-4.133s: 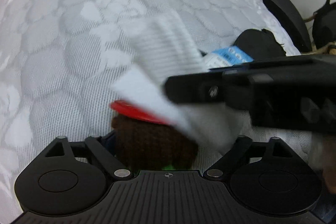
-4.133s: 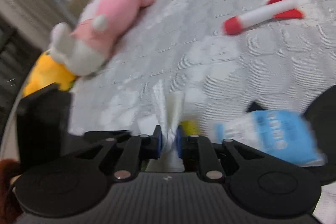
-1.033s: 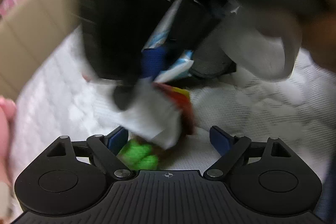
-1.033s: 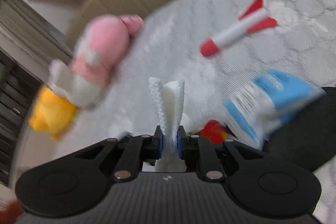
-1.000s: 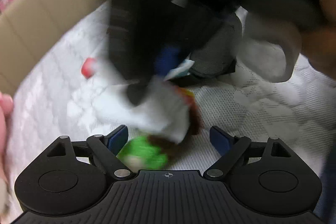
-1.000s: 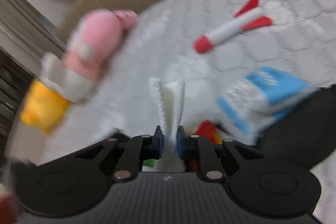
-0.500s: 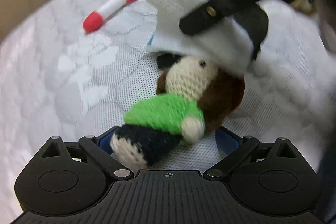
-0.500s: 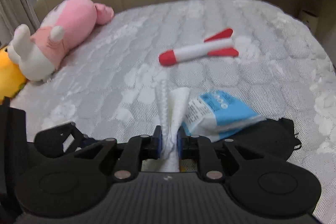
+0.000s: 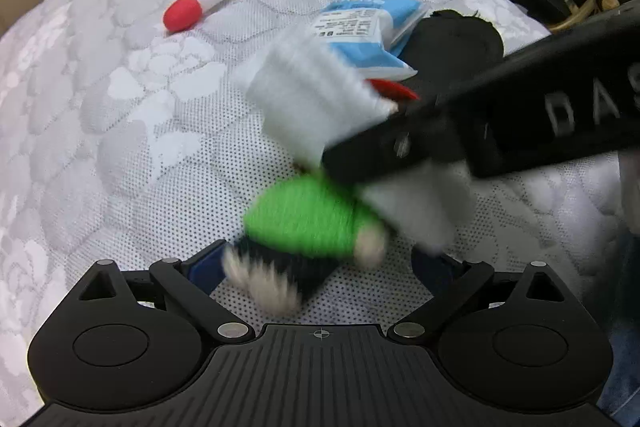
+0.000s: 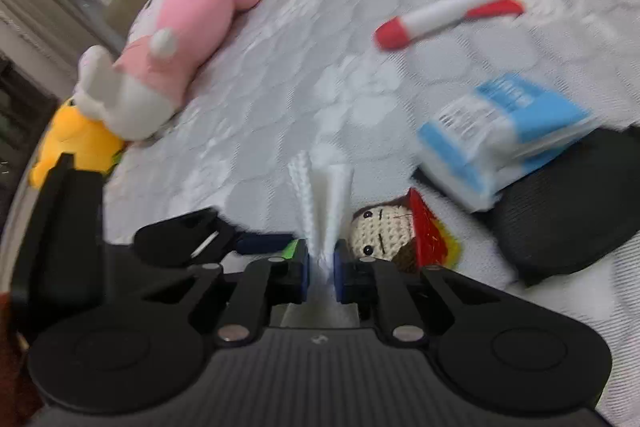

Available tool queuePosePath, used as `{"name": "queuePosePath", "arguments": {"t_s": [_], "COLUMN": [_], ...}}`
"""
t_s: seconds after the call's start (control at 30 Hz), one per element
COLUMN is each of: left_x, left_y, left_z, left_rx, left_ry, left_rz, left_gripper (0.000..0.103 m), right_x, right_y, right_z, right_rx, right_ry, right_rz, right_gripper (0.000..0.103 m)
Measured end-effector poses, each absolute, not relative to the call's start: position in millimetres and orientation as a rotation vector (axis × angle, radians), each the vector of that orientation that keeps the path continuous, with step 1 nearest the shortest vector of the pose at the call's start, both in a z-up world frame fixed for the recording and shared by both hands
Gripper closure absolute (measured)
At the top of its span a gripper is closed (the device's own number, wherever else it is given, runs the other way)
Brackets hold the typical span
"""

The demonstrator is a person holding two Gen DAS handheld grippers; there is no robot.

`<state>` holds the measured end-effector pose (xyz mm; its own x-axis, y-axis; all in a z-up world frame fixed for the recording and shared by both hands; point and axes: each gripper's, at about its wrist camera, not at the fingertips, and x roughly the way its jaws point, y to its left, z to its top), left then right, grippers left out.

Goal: Clean container
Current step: 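Wipe the crochet doll's hat and face with the right gripper's wipe while the left gripper holds it, then wipe the doll's green sweater with the right gripper's wipe while the left gripper holds it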

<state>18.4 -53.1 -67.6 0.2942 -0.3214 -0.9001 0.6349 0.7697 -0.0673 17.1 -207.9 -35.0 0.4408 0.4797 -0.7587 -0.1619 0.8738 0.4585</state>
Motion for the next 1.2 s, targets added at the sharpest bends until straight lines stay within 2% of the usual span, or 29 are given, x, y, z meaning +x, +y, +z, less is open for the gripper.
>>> {"name": "queuePosePath", "arguments": {"t_s": [0.2,0.37,0.5,0.87,1.03,1.2], "left_x": [30,48,53,34,29,25], "left_y": [-46,-25,-26,-54,-67,-70], "left_z": [-69,-69,-78,-70,-84,-86], "left_rx": [0.289,0.020,-0.029,0.277,0.444,0.460], "left_ry": [1.133,1.184,1.187,1.010,0.929,0.912], "left_rz": [-0.638,-0.634,-0.639,-0.659,-0.703,-0.710], "left_gripper": [0.004,0.002,0.001,0.000,0.000,0.000], "right_x": [17,20,25,26,27,27], "right_y": [-229,-257,-267,-261,-254,-239], "right_z": [-28,-21,-20,-22,-25,-31], "right_rx": [0.366,0.511,0.567,0.530,0.516,0.429], "right_ry": [0.994,0.942,0.914,0.926,0.954,1.004], "right_rz": [0.326,0.309,0.322,0.343,0.351,0.363], "right_gripper": [0.089,0.089,0.089,0.086,0.086,0.086]}}
